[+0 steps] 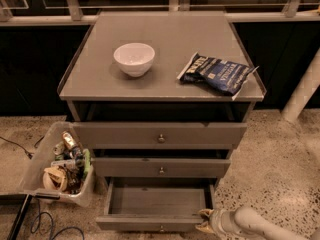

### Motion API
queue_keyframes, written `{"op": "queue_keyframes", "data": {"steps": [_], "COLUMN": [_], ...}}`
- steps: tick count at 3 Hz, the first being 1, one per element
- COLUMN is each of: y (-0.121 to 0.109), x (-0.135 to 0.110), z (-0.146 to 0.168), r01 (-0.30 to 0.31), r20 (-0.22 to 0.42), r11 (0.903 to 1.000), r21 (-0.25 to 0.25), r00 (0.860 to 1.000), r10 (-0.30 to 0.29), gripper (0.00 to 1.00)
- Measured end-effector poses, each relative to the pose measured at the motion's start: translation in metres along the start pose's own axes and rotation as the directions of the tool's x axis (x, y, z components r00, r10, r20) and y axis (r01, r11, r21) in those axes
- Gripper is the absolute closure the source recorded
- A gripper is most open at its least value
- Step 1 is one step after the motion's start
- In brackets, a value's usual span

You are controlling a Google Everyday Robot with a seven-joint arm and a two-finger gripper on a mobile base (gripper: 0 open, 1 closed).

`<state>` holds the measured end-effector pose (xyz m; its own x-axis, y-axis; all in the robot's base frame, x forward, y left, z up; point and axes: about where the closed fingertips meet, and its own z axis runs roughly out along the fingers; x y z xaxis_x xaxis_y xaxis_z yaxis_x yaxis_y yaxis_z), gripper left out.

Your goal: Open bottom drawer

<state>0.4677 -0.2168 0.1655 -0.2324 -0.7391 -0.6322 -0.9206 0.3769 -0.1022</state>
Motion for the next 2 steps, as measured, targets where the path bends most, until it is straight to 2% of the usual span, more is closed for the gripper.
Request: {"op": "queue_keyframes", "data": {"steps": [1,2], "y": [-0.0002,-0.0002], "x": [-0.0015,-0.0015], "z": [-0.0018,-0.0017], "r01": [0.000,0.000], "r20": [0.000,0.000], "r11": [1.0000,1.0000], "r21": [0.000,0.000], "r00": [1.000,1.000], "r10": [0.000,0.000], "gripper": [0.81,0.58]}}
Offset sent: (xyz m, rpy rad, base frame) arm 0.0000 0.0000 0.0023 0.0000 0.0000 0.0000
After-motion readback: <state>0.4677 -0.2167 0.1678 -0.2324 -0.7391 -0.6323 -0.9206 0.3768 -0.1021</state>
